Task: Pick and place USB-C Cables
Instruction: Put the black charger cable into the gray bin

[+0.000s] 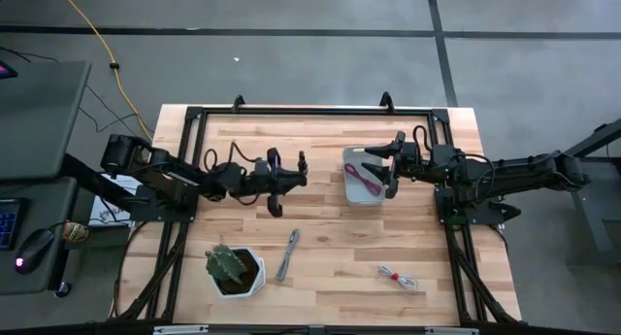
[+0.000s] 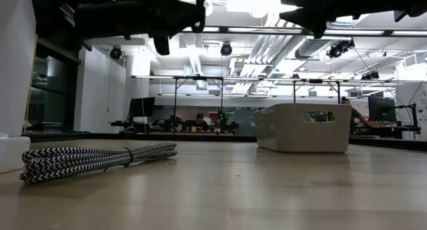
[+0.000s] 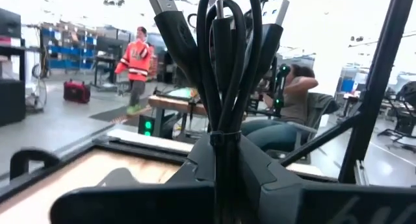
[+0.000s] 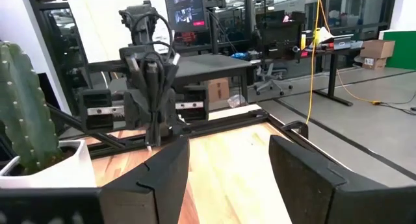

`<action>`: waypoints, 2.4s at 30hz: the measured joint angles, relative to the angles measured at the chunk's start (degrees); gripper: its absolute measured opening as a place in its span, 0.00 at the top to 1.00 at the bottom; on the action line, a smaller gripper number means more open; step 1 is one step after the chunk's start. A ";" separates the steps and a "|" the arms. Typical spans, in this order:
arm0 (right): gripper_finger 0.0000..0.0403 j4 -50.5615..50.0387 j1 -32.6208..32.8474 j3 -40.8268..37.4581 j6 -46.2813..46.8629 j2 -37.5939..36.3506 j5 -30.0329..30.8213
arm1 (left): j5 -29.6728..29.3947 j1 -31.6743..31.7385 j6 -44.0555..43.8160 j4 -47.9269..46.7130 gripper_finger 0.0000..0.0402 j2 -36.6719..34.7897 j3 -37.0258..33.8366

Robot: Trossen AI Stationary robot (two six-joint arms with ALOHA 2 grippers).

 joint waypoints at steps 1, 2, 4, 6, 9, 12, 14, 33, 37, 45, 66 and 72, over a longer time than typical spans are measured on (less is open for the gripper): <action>0.49 0.08 0.00 0.00 0.01 0.00 -0.17 | 0.00 0.00 -0.26 -0.02 1.00 0.00 -0.19; 0.49 0.15 0.00 0.00 0.21 0.00 -0.35 | 0.33 -0.02 -0.43 -0.02 1.00 0.00 -0.20; 0.49 0.11 0.00 0.00 0.90 0.04 -0.91 | 1.03 -0.03 -0.42 -0.26 1.00 0.23 0.06; 0.49 0.42 0.00 0.00 1.93 0.98 -3.30 | 1.27 -0.06 -0.48 -0.59 1.00 0.35 0.29; 0.49 3.76 0.00 0.00 2.01 5.11 -9.95 | 1.36 -0.09 -0.48 -0.44 1.00 0.35 0.48; 0.49 11.99 0.02 -0.02 0.80 11.36 -14.23 | 1.26 -0.08 -0.48 -0.46 1.00 0.35 0.48; 0.49 17.54 0.02 0.66 0.80 15.88 -14.54 | 1.29 -0.12 -0.48 -0.53 1.00 0.35 0.48; 0.49 19.33 0.00 17.64 -0.42 37.85 -15.23 | 1.40 -1.49 -3.45 -1.74 1.00 0.35 0.55; 0.49 19.37 0.00 20.22 -1.30 40.28 -17.60 | 1.39 -1.46 -3.50 -2.82 1.00 0.35 0.59; 0.49 19.29 0.00 23.79 -1.92 44.72 -18.17 | 1.38 -1.42 -4.92 -4.03 1.00 0.35 0.70; 0.61 18.36 0.11 25.90 -2.38 45.78 -20.37 | 1.38 -1.46 -3.65 -8.81 1.00 0.35 2.93; 0.89 18.36 0.13 25.90 -2.20 45.75 -20.42 | 1.19 -1.44 -3.95 -8.84 1.00 0.35 2.93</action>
